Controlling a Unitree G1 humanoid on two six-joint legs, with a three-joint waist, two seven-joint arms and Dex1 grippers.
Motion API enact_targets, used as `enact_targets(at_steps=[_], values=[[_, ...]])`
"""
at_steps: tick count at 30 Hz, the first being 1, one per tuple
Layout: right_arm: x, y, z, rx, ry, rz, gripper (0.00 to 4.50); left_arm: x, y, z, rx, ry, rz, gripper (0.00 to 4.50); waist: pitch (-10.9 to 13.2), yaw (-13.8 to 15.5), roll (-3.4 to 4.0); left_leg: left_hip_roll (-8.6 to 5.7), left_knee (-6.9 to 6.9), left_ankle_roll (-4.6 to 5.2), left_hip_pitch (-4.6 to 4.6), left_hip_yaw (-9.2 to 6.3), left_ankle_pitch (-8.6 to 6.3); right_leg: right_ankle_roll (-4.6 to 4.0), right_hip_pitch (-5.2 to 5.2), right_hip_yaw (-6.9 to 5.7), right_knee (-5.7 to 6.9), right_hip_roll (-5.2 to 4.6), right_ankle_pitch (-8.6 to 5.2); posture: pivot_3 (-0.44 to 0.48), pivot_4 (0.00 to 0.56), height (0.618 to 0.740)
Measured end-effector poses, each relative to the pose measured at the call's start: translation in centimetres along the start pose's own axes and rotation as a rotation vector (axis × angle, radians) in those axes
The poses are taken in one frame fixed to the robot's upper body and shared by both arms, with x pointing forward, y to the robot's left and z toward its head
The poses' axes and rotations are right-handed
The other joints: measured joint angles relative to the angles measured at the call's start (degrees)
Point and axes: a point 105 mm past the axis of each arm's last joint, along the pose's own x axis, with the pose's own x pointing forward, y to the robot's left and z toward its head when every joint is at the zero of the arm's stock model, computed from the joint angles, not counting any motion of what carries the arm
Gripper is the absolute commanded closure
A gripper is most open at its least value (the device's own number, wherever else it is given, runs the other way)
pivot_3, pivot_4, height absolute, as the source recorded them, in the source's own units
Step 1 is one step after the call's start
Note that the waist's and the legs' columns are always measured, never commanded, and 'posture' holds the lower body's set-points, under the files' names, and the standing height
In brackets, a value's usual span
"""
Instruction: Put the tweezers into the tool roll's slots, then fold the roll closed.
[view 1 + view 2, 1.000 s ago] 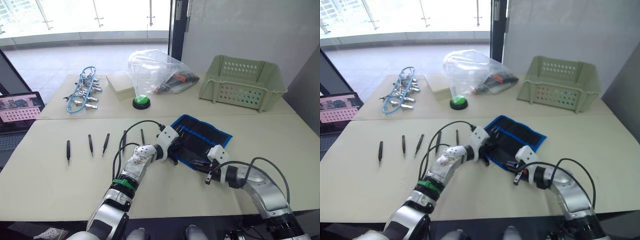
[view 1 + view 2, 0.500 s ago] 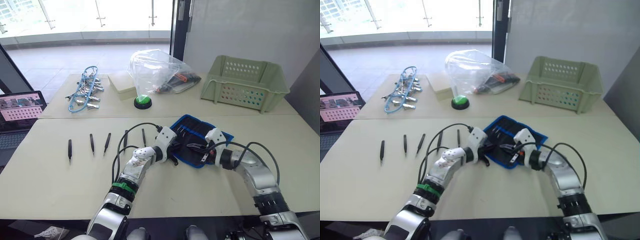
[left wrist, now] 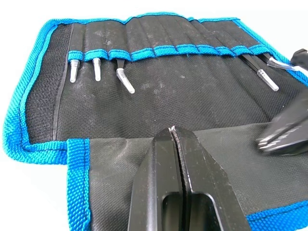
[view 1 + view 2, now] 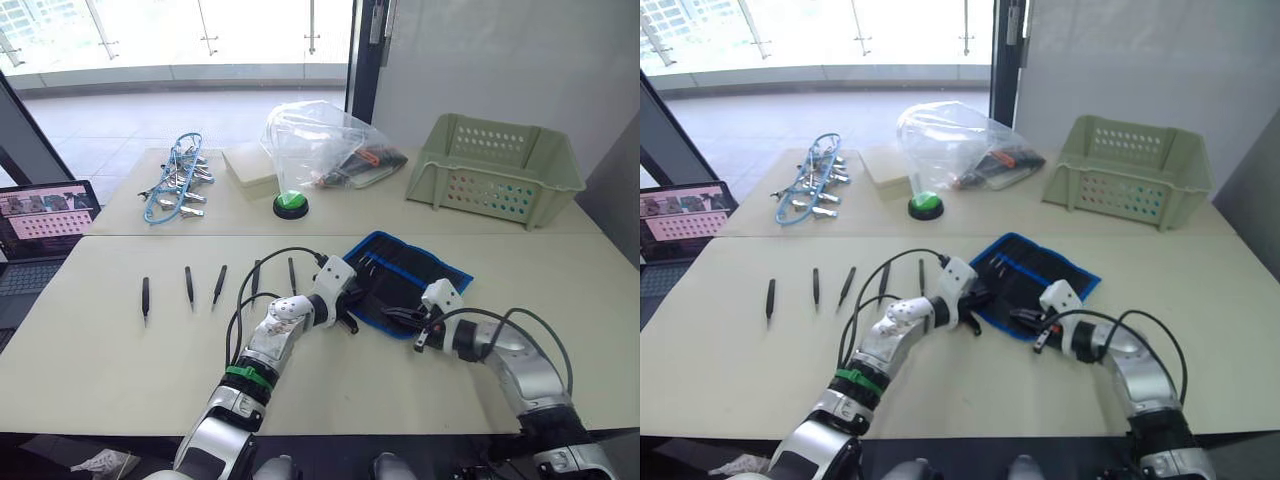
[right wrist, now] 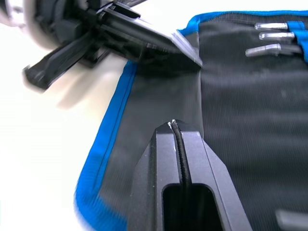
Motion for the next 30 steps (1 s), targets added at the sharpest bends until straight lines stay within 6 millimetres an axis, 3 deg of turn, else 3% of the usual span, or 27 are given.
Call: enact_targets(at_steps=[7,12,17,21,25,30], values=[[-1.2,0.2,-0.2,0.042,-0.031,0.016,4.50,0.0,-0.1,0.1,-0.001,-0.006,-0.011,4.48,0.0,0.0,-0.01,0.02,-0.01,0.02,0.03,0.01,-0.02,0.00,0.03,0.01,-0.01,0.00,0.00,0.000,0.150,0.740],[-0.5,1.1,1.3,0.108,-0.091,0.063,4.50,-0.3,-0.1,0.6,-0.010,-0.056,-0.039,4.48,0.0,-0.2,-0.01,0.04,-0.01,-0.05,-0.22,0.03,0.02,-0.01,-0.27,0.04,0.05,0.00,0.01,0.000,0.150,0.740],[0.6,0.8,3.8,0.064,-0.132,0.065,4.50,-0.5,0.3,2.1,0.003,-0.121,-0.053,4.48,0.0,-0.1,-0.01,0.03,0.00,-0.04,-0.27,0.02,0.02,-0.01,-0.29,0.02,0.05,0.00,0.01,0.000,0.150,0.740],[1.8,0.8,3.9,0.053,-0.114,0.057,4.50,-0.6,1.1,3.2,0.033,-0.145,-0.038,4.48,0.0,-0.1,-0.01,0.01,0.01,-0.04,-0.27,0.02,0.02,-0.01,-0.28,0.02,0.00,0.00,0.01,0.000,0.150,0.740],[2.8,0.0,2.8,0.068,-0.067,-0.005,4.50,-0.5,1.6,2.2,0.019,-0.104,-0.021,4.48,0.0,-0.2,-0.01,0.01,-0.01,-0.05,-0.30,0.02,0.02,-0.01,-0.34,0.02,0.01,0.00,0.01,0.000,0.150,0.740],[3.6,0.9,2.6,0.063,-0.052,0.025,4.50,-0.3,1.8,0.5,0.028,-0.025,-0.015,4.48,0.0,-0.2,-0.01,0.00,0.00,-0.05,-0.33,0.01,0.02,-0.01,-0.33,0.01,0.00,0.00,0.01,0.000,0.150,0.740]])
